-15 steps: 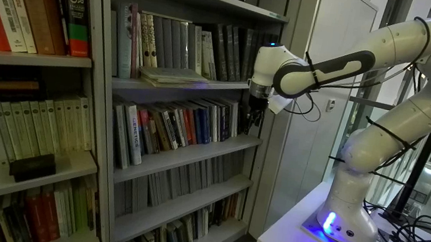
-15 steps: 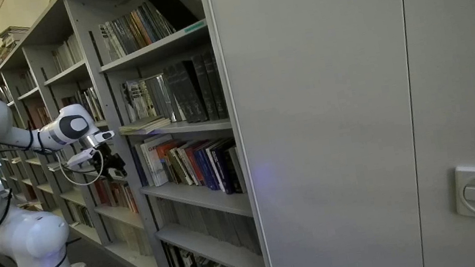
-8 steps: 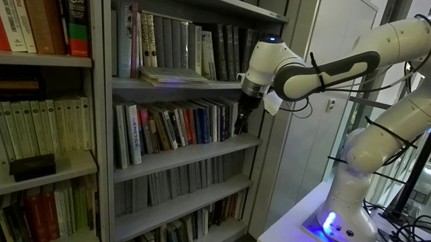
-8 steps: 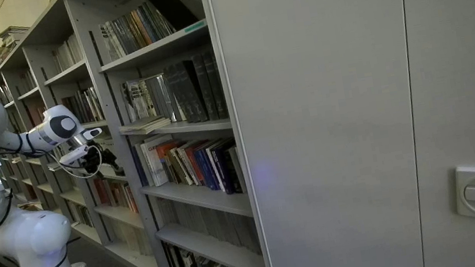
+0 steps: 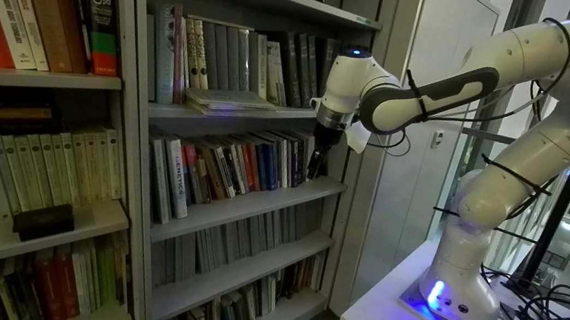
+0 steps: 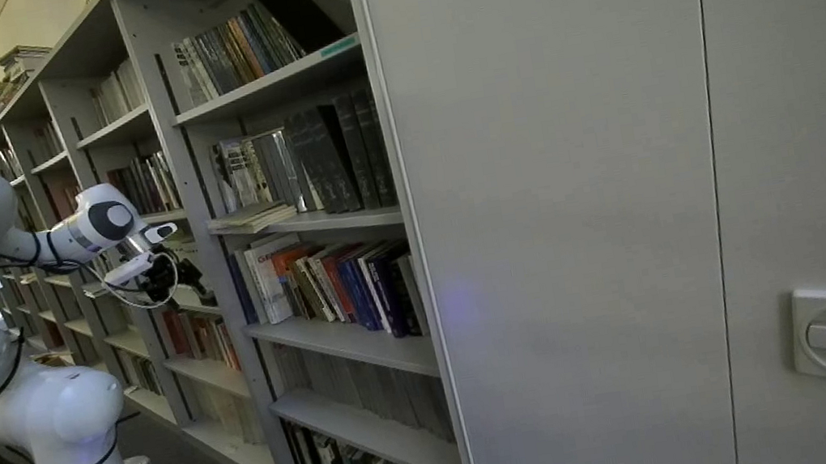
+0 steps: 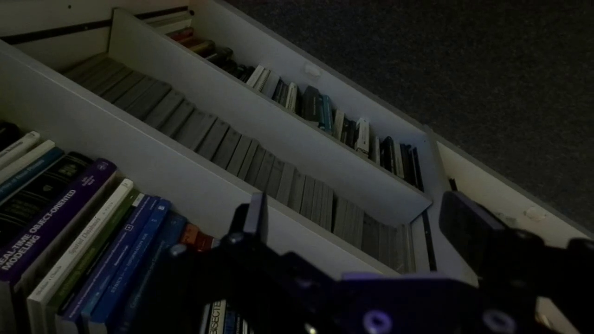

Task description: Take the book that lies on top of the standing books and put it on the pile, and pull out another book and put it on the pile

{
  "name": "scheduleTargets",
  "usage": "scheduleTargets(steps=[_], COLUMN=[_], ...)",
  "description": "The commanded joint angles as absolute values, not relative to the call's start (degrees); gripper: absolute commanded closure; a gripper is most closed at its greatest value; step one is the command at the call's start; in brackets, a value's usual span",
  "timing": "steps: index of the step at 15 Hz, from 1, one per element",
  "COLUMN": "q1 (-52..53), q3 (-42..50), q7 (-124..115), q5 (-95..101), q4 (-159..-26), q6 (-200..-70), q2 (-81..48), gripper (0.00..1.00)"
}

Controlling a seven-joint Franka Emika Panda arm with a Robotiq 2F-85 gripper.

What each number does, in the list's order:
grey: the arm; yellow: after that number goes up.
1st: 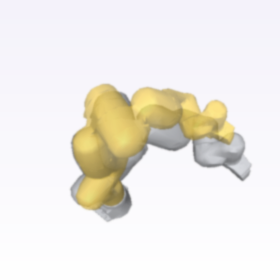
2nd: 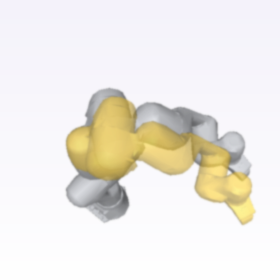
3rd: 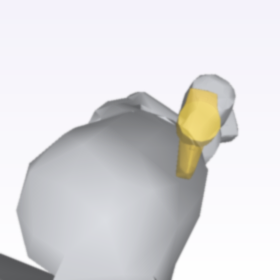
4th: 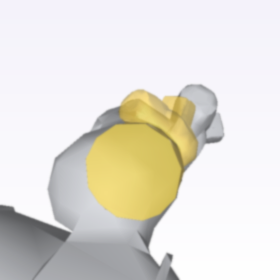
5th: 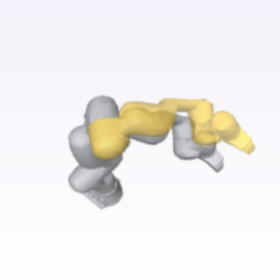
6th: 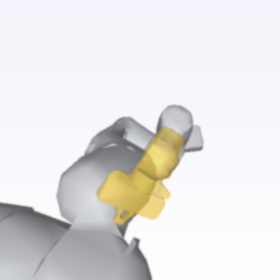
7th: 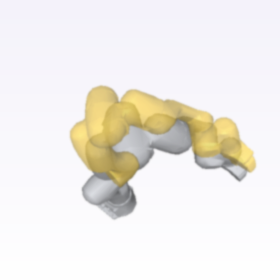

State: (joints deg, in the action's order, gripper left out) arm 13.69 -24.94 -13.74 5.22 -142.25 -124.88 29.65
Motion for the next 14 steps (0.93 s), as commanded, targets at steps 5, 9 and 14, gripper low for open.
scheduleTargets(steps=[5,9,14], q1=[11.12,10.98,13.17], q3=[-24.32,-22.83,-20.19], q7=[-16.70,-16.01,-11.23], q5=[8.49,7.12,0.81], q4=[-134.23,-124.94,-115.60], q6=[-122.11,-111.26,-105.22], q2=[22.54,14.96,7.48], gripper=[0.00,0.00,0.00])
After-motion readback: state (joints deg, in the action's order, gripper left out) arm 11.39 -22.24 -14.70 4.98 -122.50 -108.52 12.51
